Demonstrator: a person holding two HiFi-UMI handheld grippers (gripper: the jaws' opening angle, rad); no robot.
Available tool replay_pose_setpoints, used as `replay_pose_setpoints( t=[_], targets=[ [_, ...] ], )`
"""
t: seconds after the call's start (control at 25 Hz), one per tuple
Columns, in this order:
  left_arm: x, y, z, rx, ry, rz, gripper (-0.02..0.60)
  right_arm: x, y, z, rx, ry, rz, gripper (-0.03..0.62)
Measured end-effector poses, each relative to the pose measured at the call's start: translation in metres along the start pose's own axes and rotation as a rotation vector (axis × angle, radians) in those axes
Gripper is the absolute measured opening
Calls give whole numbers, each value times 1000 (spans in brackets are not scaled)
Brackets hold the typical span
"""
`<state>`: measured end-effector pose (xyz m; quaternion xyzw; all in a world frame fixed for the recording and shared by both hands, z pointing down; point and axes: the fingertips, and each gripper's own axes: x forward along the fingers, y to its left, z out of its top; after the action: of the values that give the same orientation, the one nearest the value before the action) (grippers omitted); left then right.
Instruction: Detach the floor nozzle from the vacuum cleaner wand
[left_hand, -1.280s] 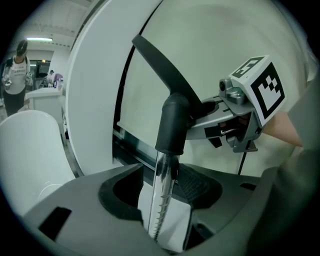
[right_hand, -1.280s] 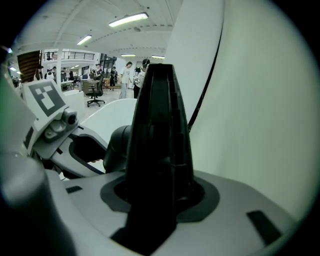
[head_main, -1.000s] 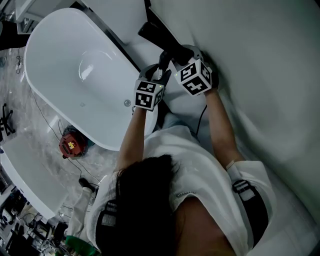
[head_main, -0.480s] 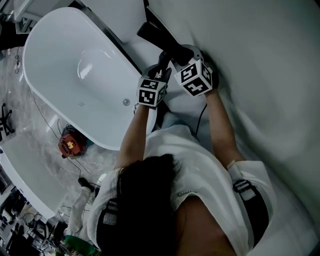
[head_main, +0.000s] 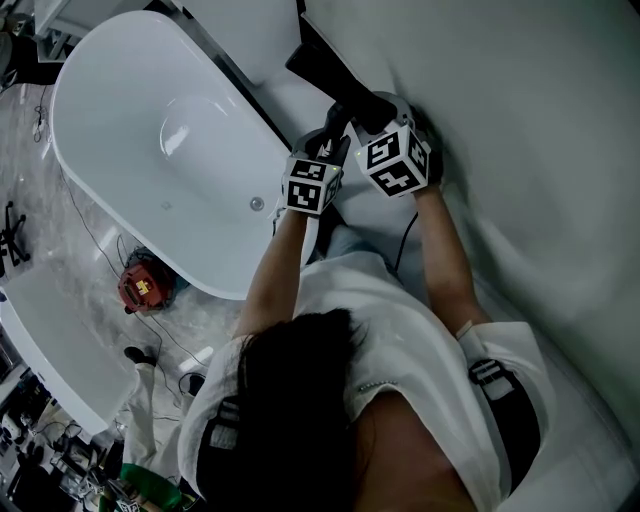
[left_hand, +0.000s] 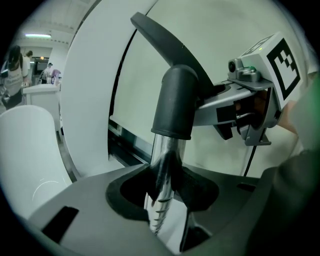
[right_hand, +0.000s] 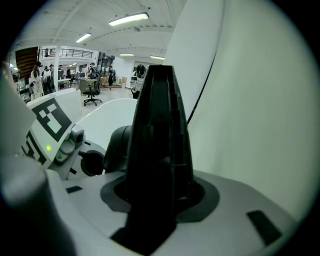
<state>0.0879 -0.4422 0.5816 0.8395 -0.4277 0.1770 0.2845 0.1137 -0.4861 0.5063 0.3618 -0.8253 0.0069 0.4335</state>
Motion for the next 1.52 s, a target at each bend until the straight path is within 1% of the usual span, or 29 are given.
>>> replay_pose_setpoints(
  t=[0.12,0.28,0.4,0.52,0.68,0.8,0.88,1.0,1.04,1.08,1.16,1.2,1.24,1.32,1.44,1.52],
  targets=[
    [0,2,-2,2,-11,19,149,2,2,-1,0,28,17,199],
    [0,1,-1,30,-23,-4,147,1,1,-1,-2,44,59,200],
    [-2,1,-6,19,-46,2,147,1,7,-4,14,52,74,201],
    [-4,5,-11,7,-66,11,149,2,12,-6,32,47,46,201],
    [-2,2,-14,8,-57,-11,149,-3,10,-6,2,51,-7,200],
    [-5,4,-7,-15,-64,-8,149,-6,8,0,-12,59,-36,199],
    [-7,4,-7,-27,-75,-6,152,-7,10,1,-10,76,-44,200],
    [-9,6,-12,-7,-74,-18,150,-4,17,0,-15,94,-25,200],
    [-9,7,-12,0,-69,-24,150,-4,15,1,13,82,-16,200],
    [-9,8,-12,5,-66,-28,150,-8,7,5,79,48,-11,199],
    [-9,10,-8,20,-70,-30,150,-26,-30,25,265,-73,-33,199],
    [-9,10,-5,29,-73,-26,147,-38,-52,39,310,-123,-57,199],
    [-9,10,-3,30,-75,-21,147,-51,-71,51,314,-157,-79,199],
    [-9,8,-3,17,-80,-16,147,-69,-90,66,295,-199,-105,199],
    [-5,5,-2,16,-75,-13,147,-78,-94,65,314,-222,-112,199],
    [-3,4,-2,16,-76,-9,147,-76,-87,61,340,-228,-91,199]
  ],
)
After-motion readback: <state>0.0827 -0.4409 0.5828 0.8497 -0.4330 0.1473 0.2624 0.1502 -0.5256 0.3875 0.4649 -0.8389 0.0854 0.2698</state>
